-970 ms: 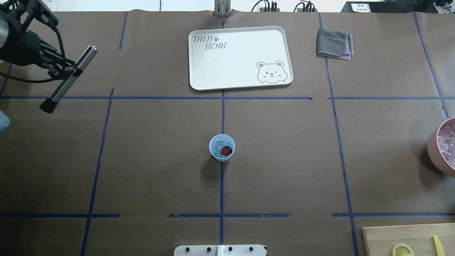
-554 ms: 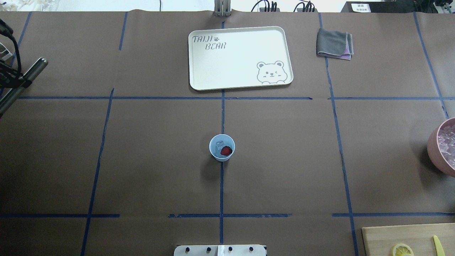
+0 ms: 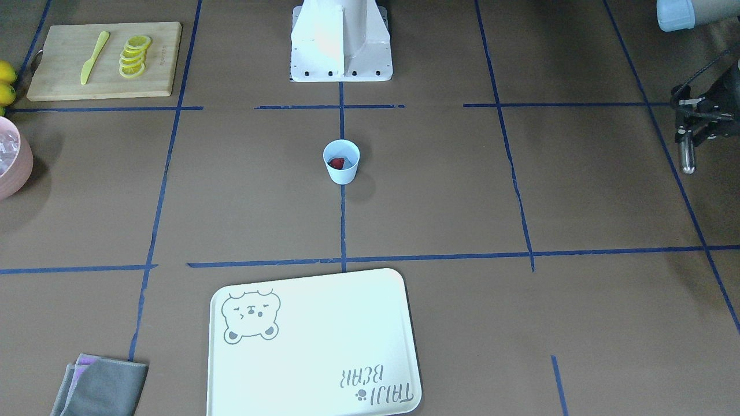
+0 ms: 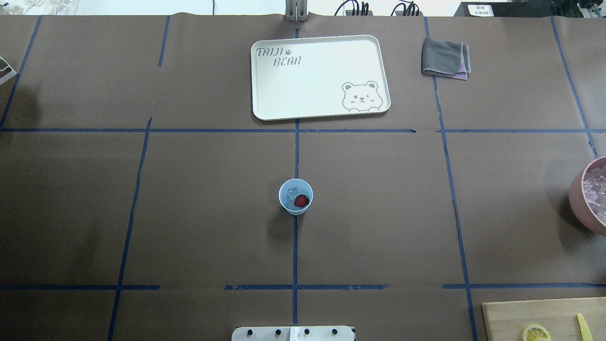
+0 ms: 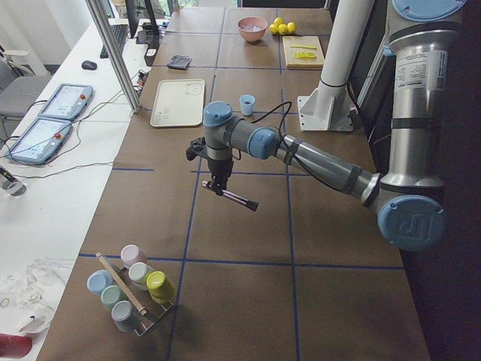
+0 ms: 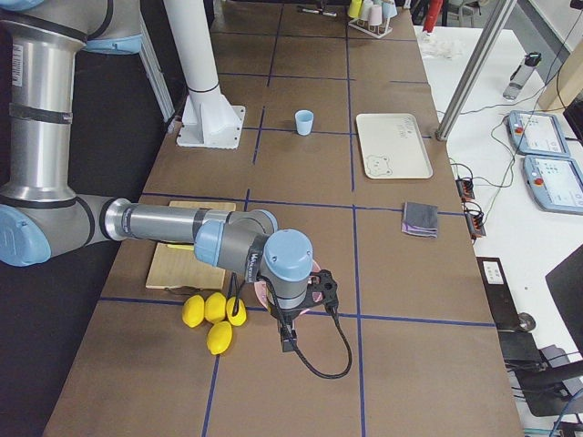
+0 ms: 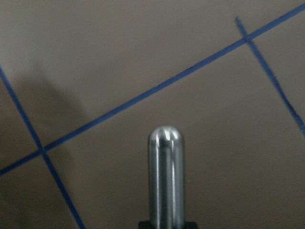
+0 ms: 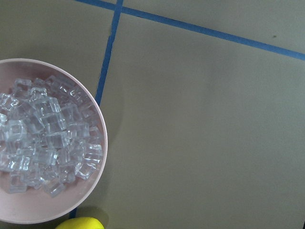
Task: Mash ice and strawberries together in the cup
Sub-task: 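Lower the pestle onto the table and release it with the left gripper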
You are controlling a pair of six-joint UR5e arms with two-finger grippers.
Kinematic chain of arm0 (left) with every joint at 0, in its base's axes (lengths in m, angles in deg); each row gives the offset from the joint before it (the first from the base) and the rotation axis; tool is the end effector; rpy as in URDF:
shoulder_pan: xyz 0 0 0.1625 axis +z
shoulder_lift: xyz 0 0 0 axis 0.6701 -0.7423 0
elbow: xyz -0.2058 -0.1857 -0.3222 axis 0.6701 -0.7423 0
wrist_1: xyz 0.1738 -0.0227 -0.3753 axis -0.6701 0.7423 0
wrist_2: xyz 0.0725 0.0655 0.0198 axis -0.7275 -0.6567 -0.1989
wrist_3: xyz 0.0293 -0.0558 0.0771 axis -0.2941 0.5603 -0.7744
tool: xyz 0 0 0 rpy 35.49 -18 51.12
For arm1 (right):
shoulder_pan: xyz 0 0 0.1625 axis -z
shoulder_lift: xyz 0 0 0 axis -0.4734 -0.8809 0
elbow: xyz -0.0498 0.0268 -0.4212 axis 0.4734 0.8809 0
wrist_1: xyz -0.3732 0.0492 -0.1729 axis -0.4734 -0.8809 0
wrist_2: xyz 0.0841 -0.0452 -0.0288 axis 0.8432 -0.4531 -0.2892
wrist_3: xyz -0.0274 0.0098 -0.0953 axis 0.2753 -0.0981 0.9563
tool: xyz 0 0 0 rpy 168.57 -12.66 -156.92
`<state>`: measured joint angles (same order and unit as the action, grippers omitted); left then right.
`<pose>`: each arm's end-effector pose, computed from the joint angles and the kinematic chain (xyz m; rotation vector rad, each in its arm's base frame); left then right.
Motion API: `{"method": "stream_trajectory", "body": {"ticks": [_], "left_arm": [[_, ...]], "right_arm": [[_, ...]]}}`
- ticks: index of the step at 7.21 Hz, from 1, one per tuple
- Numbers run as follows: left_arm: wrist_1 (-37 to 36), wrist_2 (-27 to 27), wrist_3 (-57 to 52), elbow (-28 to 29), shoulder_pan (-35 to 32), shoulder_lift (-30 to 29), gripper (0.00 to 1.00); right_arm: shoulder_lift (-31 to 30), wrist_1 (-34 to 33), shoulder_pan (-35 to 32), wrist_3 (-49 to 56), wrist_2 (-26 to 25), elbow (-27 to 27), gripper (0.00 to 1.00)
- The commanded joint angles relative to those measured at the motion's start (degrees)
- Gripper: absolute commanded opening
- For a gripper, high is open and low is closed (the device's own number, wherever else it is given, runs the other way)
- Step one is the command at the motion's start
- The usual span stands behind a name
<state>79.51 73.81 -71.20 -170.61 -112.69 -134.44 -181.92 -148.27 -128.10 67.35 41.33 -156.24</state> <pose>0.0796 -0.4511 0.5195 0.0673 0.6620 0.2649 0.1390 -0.3870 0.6731 0.0424 -0.6993 -0.2241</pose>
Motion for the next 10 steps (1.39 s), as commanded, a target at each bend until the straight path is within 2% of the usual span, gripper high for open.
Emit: {"method": "stream_trajectory", "body": {"ticks": [1,2,6,10], "left_arm": [[0.4,0.5,5.5,1.9,-0.1,2.9,0.00],[1.5,0.5,10.7,2.6,0.0,3.2,0.00],[24.1,0.5,20.4,16.8,0.7,4.6,0.00],[25.0,0.5,20.9,18.8,6.1,4.4,0.00]], "right_arm": [[0.0,0.0,0.0,0.0,0.0,-0.1,1.00],[0.0,0.0,0.0,0.0,0.0,-0.1,1.00],[0.0,0.0,-0.3,0.1,0.0,-0.1,1.00],[-0.1,0.0,-0.5,0.2,0.0,-0.1,1.00]]}}
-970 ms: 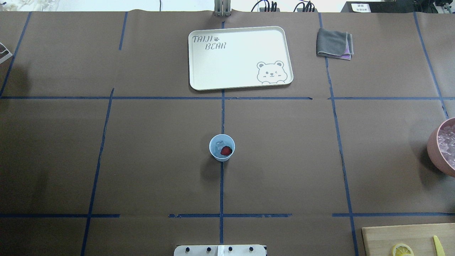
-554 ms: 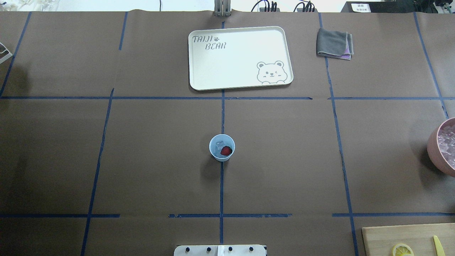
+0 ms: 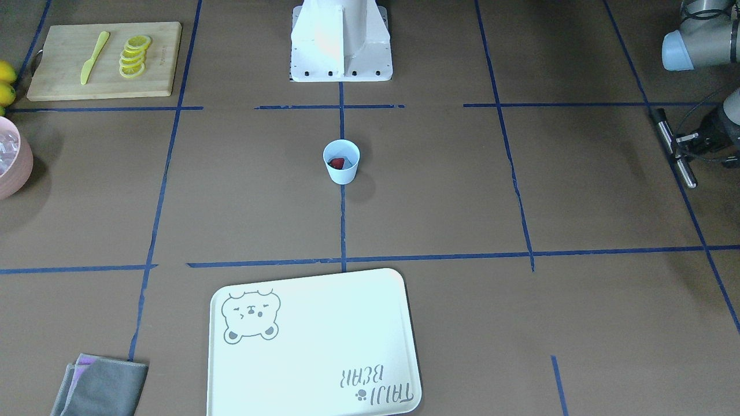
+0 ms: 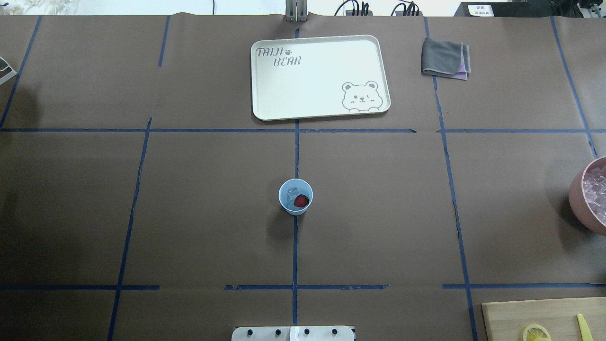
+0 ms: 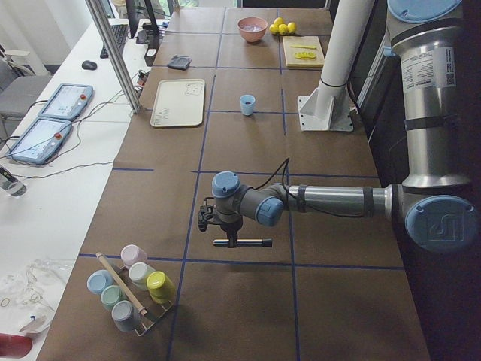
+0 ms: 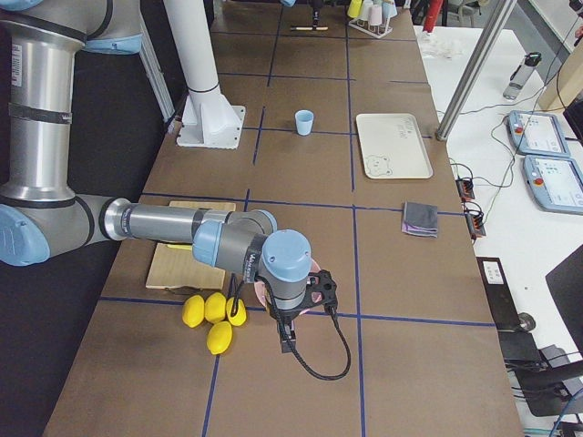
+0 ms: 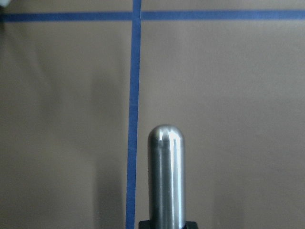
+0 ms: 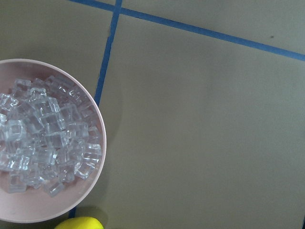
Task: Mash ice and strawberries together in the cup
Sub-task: 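Lower the pestle onto the table and release it with the left gripper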
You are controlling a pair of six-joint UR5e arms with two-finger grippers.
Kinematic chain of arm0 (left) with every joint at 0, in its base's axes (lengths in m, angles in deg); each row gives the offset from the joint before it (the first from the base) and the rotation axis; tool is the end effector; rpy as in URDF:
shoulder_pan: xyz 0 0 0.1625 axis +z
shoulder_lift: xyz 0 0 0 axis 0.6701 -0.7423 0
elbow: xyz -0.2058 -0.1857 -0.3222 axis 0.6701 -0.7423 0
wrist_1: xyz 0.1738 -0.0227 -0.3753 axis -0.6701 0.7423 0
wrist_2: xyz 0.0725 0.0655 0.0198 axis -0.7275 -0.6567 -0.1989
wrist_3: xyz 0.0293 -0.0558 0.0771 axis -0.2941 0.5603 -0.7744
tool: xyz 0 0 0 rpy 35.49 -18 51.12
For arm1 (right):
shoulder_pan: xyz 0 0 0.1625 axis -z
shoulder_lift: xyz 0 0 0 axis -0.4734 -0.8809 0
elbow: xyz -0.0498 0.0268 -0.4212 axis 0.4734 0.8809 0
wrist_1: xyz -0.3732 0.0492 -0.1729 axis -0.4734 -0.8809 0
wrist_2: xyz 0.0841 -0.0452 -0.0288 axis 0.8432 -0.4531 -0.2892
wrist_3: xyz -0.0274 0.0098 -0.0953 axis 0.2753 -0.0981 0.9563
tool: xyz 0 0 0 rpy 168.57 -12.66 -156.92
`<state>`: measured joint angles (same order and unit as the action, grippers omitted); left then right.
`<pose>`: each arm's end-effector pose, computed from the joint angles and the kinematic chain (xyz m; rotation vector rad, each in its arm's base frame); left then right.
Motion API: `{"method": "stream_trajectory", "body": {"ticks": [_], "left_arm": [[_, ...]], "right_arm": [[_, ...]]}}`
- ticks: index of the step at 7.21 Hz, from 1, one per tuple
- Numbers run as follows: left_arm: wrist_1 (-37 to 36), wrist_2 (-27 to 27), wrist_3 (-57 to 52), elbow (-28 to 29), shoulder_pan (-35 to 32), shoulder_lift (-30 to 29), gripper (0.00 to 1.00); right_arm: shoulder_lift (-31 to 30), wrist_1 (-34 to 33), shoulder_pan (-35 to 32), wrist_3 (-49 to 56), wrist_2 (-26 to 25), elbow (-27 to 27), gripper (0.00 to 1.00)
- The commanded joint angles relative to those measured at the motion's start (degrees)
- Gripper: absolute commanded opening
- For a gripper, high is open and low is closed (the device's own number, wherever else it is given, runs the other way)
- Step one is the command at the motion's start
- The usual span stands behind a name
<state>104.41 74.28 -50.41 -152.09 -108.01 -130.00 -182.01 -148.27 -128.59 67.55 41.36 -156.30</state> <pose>0.1115 -0.4312 0.6661 -0.0542 0.6794 0.0061 0.1422 -0.3851 0.6732 0.0463 -0.6996 -0.2190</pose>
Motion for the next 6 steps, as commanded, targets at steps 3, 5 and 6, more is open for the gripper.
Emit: {"method": "stream_trajectory", "body": {"ticks": [3,5,6], "left_arm": [[0.3,0.0,-0.5,2.4,3.4,-1.4,0.00],[0.6,-0.1,-0.7,3.6,3.4,-2.3,0.02],[4.0,-0.1,-0.7,6.7,3.4,-3.2,0.03]], "right_arm": [[0.0,0.0,0.0,0.0,0.0,0.0,1.00],[0.0,0.0,0.0,0.0,0.0,0.0,1.00],[0.0,0.0,-0.1,0.0,0.0,0.0,1.00]]}}
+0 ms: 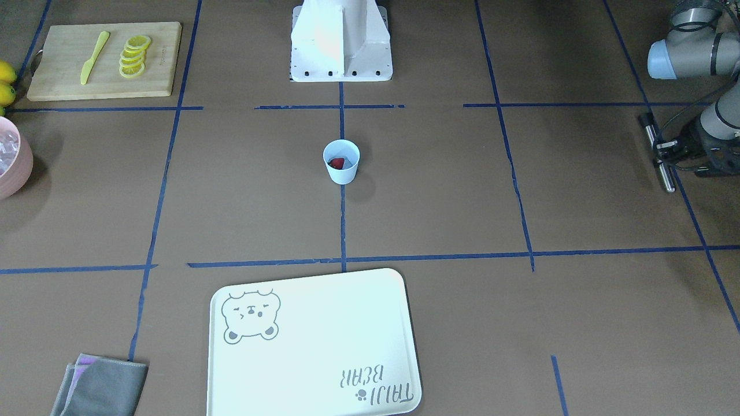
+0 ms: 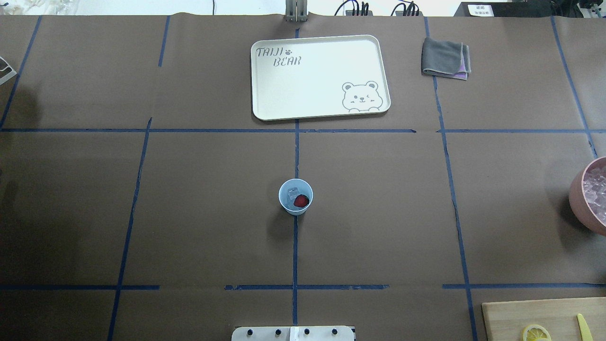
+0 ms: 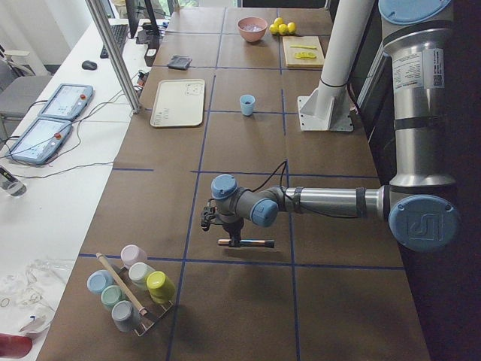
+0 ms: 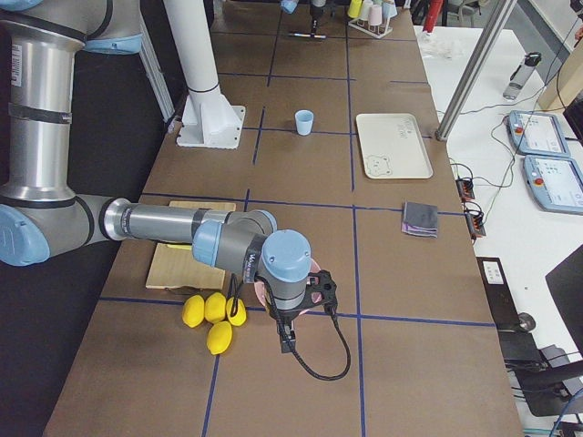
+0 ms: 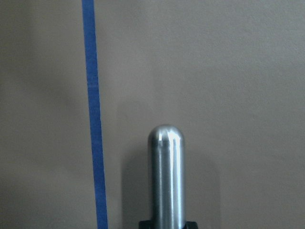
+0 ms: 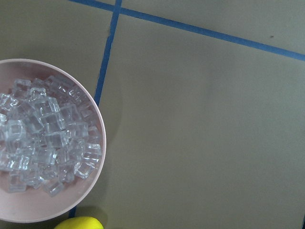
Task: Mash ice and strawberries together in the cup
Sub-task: 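Lower the pestle onto the table and release it with the left gripper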
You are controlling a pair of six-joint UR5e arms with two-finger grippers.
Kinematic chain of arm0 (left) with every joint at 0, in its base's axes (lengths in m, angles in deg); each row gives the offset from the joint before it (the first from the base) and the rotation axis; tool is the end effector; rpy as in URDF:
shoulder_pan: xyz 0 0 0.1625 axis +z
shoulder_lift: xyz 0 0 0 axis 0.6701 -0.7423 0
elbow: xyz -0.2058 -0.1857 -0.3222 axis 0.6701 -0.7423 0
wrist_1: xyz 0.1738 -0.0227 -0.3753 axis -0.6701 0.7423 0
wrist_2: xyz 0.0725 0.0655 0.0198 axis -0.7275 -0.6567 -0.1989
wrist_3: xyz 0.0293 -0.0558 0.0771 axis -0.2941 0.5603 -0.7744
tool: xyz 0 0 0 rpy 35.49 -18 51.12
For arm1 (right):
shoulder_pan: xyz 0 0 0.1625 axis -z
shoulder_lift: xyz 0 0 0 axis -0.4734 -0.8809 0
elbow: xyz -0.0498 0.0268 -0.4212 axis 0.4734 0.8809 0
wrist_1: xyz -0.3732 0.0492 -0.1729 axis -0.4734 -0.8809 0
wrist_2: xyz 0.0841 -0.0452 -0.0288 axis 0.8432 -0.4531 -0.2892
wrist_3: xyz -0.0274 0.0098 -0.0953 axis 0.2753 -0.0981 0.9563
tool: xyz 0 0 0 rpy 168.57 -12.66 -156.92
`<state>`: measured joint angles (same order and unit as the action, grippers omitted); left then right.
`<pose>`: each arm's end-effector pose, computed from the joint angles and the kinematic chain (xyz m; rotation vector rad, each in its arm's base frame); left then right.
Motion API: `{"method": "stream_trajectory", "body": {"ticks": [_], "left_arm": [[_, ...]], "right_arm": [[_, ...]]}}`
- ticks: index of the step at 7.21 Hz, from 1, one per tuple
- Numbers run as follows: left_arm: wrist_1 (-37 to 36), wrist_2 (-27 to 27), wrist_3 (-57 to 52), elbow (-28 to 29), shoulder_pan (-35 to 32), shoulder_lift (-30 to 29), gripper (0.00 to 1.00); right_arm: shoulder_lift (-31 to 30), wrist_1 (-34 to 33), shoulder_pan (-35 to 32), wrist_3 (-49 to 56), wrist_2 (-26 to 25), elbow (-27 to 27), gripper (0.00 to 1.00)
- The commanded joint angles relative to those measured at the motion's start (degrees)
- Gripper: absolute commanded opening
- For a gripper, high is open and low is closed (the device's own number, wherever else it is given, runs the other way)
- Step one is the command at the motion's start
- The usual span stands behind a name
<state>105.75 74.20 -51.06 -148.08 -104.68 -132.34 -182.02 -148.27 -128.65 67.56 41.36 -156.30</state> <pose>0.1435 -0.4381 0.6807 -0.0744 0.6744 0.0708 0.1426 -0.3849 0.6733 0.0466 -0.6996 -0.2181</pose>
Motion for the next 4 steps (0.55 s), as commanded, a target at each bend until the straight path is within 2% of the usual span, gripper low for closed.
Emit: {"method": "stream_trajectory", "body": {"ticks": [1,3,4], "left_arm": [[5.9,0.0,0.0,5.8,0.0,-2.4,0.03],[6.8,0.0,0.0,6.3,0.0,-2.6,0.09],[7.0,0.0,0.0,6.3,0.0,-2.6,0.93]], "right_arm": [[0.0,-0.1,-0.1,0.0,0.0,0.0,1.00],[-0.2,0.0,-0.1,0.0,0.0,0.0,1.00],[-0.2,0.0,-0.1,0.0,0.0,0.0,1.00]]}}
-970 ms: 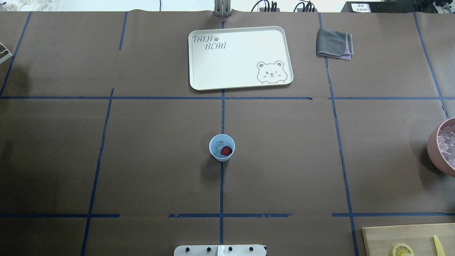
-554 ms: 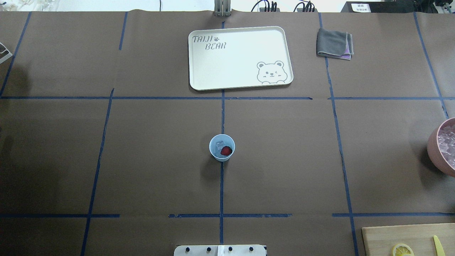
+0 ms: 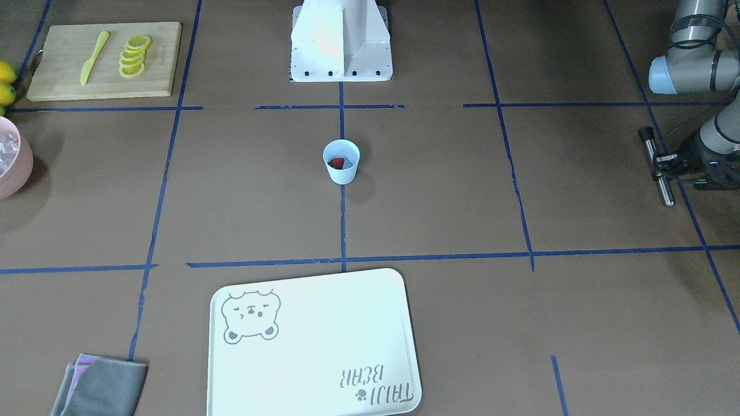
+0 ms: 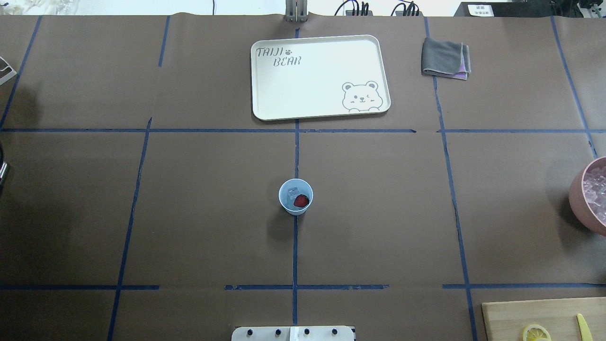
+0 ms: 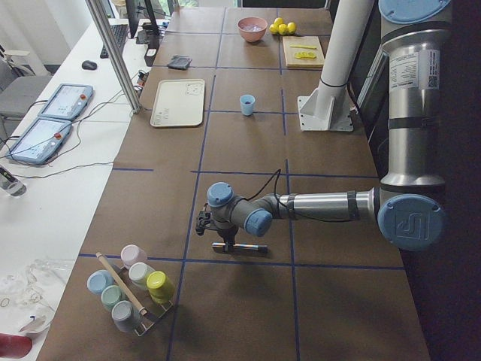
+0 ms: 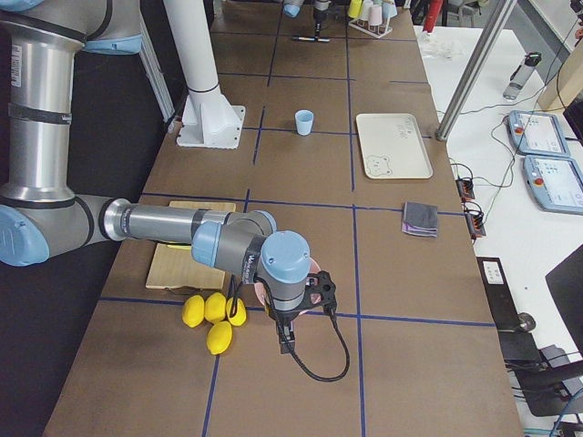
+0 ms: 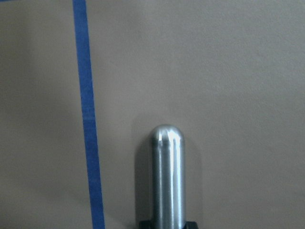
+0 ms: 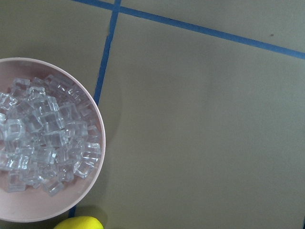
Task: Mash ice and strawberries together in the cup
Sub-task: 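Lower the pestle onto the table and release it with the left gripper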
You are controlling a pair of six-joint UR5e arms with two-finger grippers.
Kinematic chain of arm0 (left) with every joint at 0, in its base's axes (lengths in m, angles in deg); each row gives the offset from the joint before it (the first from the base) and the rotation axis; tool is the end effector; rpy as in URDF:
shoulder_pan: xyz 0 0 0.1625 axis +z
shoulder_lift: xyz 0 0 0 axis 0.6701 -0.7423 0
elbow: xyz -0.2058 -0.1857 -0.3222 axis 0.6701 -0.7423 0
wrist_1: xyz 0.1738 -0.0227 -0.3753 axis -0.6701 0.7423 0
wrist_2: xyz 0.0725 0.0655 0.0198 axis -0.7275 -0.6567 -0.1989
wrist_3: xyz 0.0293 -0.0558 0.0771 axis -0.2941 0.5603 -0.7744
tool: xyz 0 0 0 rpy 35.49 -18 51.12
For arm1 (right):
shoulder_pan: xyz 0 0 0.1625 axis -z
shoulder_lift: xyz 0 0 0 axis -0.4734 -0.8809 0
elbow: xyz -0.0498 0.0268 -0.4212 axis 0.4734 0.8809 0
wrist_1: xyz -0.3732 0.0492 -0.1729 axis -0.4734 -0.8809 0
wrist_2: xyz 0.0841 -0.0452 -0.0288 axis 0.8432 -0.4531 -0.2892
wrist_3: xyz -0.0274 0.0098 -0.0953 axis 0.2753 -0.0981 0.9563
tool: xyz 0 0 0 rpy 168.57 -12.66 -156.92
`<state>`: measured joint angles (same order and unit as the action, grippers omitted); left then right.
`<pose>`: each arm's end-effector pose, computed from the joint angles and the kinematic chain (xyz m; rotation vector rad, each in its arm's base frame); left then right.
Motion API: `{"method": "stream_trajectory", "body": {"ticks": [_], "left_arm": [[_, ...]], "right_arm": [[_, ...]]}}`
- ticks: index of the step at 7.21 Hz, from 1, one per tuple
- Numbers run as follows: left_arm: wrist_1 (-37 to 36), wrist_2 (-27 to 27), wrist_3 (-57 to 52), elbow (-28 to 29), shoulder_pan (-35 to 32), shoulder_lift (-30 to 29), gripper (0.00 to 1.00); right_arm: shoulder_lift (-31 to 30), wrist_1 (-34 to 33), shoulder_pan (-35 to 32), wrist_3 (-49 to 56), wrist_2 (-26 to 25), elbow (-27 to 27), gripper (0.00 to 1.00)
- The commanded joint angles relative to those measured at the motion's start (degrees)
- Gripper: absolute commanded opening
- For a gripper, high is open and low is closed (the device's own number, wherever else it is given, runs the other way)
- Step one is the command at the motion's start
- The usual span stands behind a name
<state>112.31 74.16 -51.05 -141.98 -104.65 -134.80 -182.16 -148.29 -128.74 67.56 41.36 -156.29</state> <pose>0.1516 -0.4532 0.7012 -0.0300 0.6953 0.0872 0.1429 -0.3834 0.6744 0.0444 -0.7004 -0.2156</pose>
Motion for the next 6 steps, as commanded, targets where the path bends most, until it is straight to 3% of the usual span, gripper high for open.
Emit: {"method": "stream_trajectory", "body": {"ticks": [1,6], "left_arm": [[0.4,0.0,0.1,0.1,0.0,-0.1,1.00],[-0.4,2.5,0.0,-1.4,0.0,-0.4,1.00]], "right_arm": [[0.0,0.0,-0.1,0.0,0.0,-0.1,1.00],[0.0,-0.1,-0.4,-0.1,0.1,-0.4,1.00]]}}
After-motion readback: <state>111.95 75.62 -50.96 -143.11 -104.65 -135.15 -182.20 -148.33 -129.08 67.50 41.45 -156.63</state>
